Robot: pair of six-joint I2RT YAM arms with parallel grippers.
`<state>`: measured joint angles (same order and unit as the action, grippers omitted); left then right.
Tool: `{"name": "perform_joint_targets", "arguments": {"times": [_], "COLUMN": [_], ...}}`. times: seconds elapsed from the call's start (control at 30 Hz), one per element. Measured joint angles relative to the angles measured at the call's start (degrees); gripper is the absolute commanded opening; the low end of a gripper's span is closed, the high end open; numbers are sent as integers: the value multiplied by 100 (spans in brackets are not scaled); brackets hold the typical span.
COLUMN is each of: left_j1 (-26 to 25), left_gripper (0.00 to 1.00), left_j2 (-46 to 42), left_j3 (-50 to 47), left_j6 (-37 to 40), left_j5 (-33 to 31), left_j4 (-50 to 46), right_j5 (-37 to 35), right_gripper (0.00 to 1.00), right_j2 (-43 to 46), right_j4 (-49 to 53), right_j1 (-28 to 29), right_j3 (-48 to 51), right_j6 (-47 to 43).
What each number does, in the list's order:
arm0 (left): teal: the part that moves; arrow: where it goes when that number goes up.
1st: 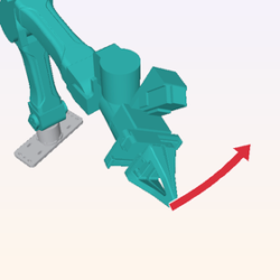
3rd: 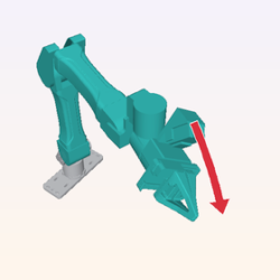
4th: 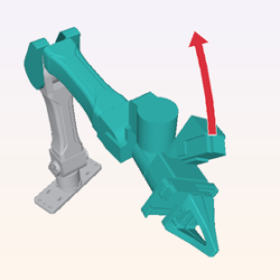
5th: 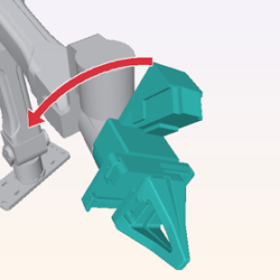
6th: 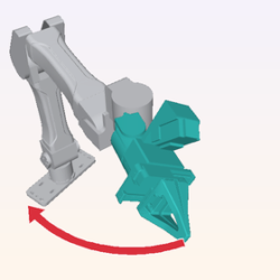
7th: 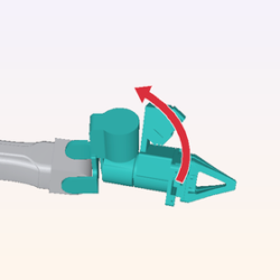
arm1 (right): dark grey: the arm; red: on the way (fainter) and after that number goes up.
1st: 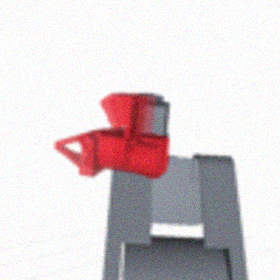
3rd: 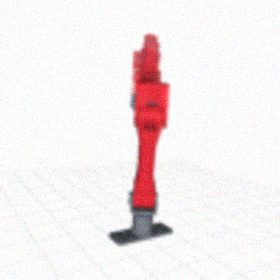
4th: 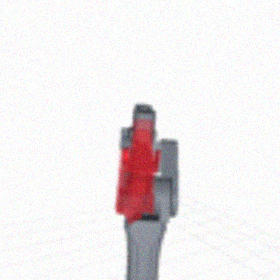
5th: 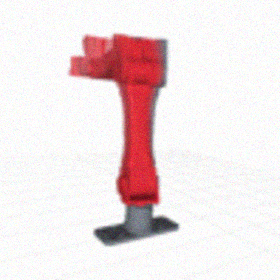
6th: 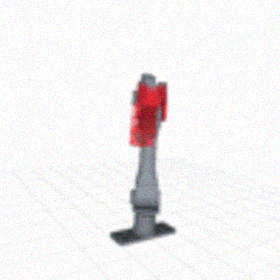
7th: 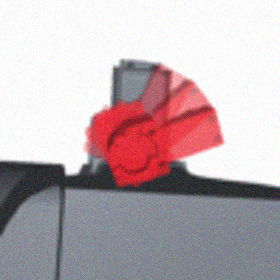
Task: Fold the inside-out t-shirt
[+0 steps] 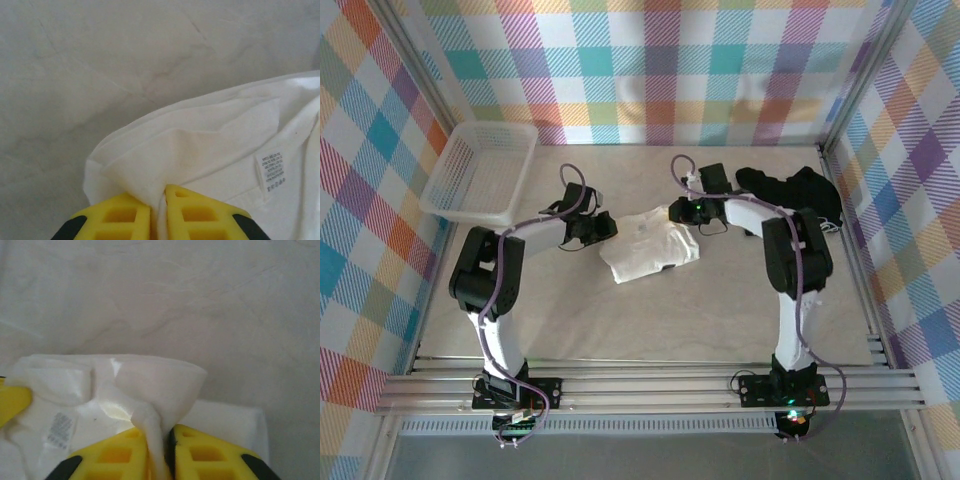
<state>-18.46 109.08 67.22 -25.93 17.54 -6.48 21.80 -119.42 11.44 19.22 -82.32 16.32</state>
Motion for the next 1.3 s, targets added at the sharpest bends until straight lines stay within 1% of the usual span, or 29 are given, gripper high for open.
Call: {"name": "perform_joint_targets", "arguments": {"times": [0.1, 0.17, 0.23, 0.37, 0.47, 0.53, 0.63, 0.73, 0.97, 1.07, 1.17, 1.3], "left_j1": [72, 125, 142, 142, 140, 127, 42, -125, -232, -232, -232, -229], "left_gripper": [37, 45, 52, 57, 58, 58, 56, 50, 35, 30, 26, 22], "left_j2": [210, 238, 216, -151, -844, -1351, -1672, -1655, -1032, -804, -627, -516], "left_j3": [232, 354, 448, 326, -98, -435, -715, -916, -1106, -1172, -1174, -1182], "left_j6": [61, 118, 184, 264, 188, 50, -175, -380, -763, -872, -942, -973], "left_j5": [-186, -358, -557, -898, -946, -833, -599, -422, -39, 94, 205, 323], "left_j4": [-138, -262, -341, -546, -588, -564, -549, -529, -243, -79, 74, 262], "right_j5": [-190, -321, -476, -756, -848, -813, -629, -431, -39, 111, 177, 356], "right_gripper": [43, 48, 56, 65, 74, 81, 86, 89, 91, 91, 88, 79], "right_j2": [-286, -275, -133, 597, 1311, 1659, 1727, 1499, 584, 363, 243, 190], "right_j4": [428, 673, 850, 1113, 1220, 1224, 1272, 1320, 1464, 1488, 1478, 1333], "right_j1": [-2, -13, -37, -131, -175, -201, -195, -195, -190, -153, -125, -35], "right_j3": [-472, -629, -643, -192, 243, 492, 595, 577, 269, 256, 219, 219], "right_j6": [-116, -216, -328, -498, -529, -509, -463, -411, -326, -280, -205, -74]}}
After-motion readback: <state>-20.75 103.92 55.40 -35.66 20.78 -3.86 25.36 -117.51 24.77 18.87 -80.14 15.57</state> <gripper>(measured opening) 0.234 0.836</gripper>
